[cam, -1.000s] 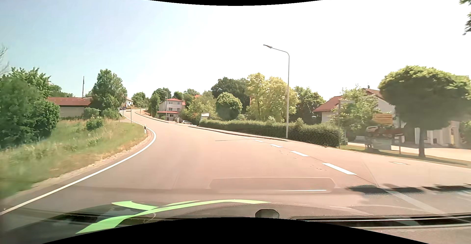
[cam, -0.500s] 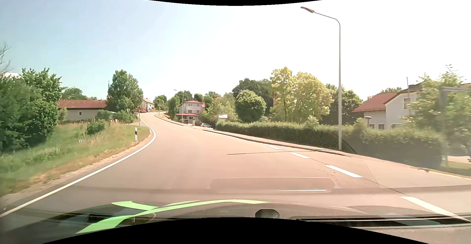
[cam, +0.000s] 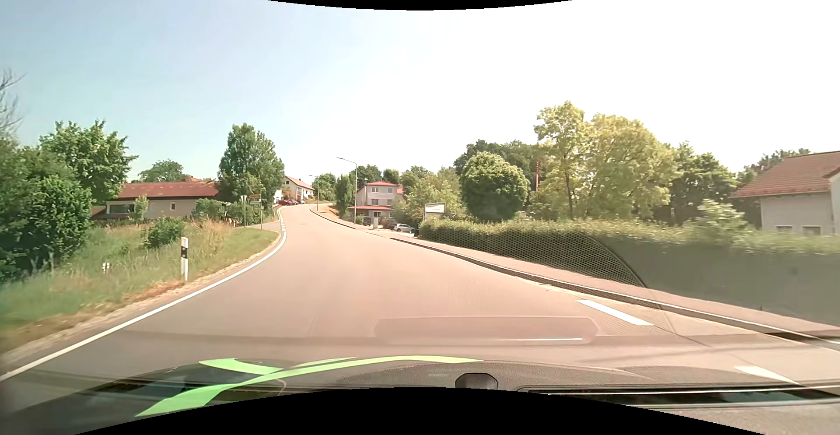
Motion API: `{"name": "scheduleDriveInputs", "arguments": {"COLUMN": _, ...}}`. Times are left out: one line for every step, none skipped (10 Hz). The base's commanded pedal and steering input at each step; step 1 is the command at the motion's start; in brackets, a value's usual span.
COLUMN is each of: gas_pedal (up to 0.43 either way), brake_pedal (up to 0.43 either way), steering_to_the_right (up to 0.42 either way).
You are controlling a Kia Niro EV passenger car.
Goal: Follow the waypoints while adhering to traffic rules and regulations
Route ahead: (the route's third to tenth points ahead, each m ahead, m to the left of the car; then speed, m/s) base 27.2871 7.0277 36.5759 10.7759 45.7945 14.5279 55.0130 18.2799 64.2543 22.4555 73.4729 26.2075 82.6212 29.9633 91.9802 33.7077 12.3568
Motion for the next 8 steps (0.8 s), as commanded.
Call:
{"name": "scheduleDriveInputs", "arguments": {"gas_pedal": 0.228, "brake_pedal": 0.0, "steering_to_the_right": -0.082}}
{"name": "scheduleDriveInputs", "arguments": {"gas_pedal": 0.228, "brake_pedal": 0.0, "steering_to_the_right": -0.082}}
{"name": "scheduleDriveInputs", "arguments": {"gas_pedal": 0.24, "brake_pedal": 0.0, "steering_to_the_right": -0.082}}
{"name": "scheduleDriveInputs", "arguments": {"gas_pedal": 0.24, "brake_pedal": 0.0, "steering_to_the_right": -0.082}}
{"name": "scheduleDriveInputs", "arguments": {"gas_pedal": 0.24, "brake_pedal": 0.0, "steering_to_the_right": -0.082}}
{"name": "scheduleDriveInputs", "arguments": {"gas_pedal": 0.24, "brake_pedal": 0.0, "steering_to_the_right": -0.082}}
{"name": "scheduleDriveInputs", "arguments": {"gas_pedal": 0.24, "brake_pedal": 0.0, "steering_to_the_right": -0.082}}
{"name": "scheduleDriveInputs", "arguments": {"gas_pedal": 0.24, "brake_pedal": 0.0, "steering_to_the_right": -0.082}}
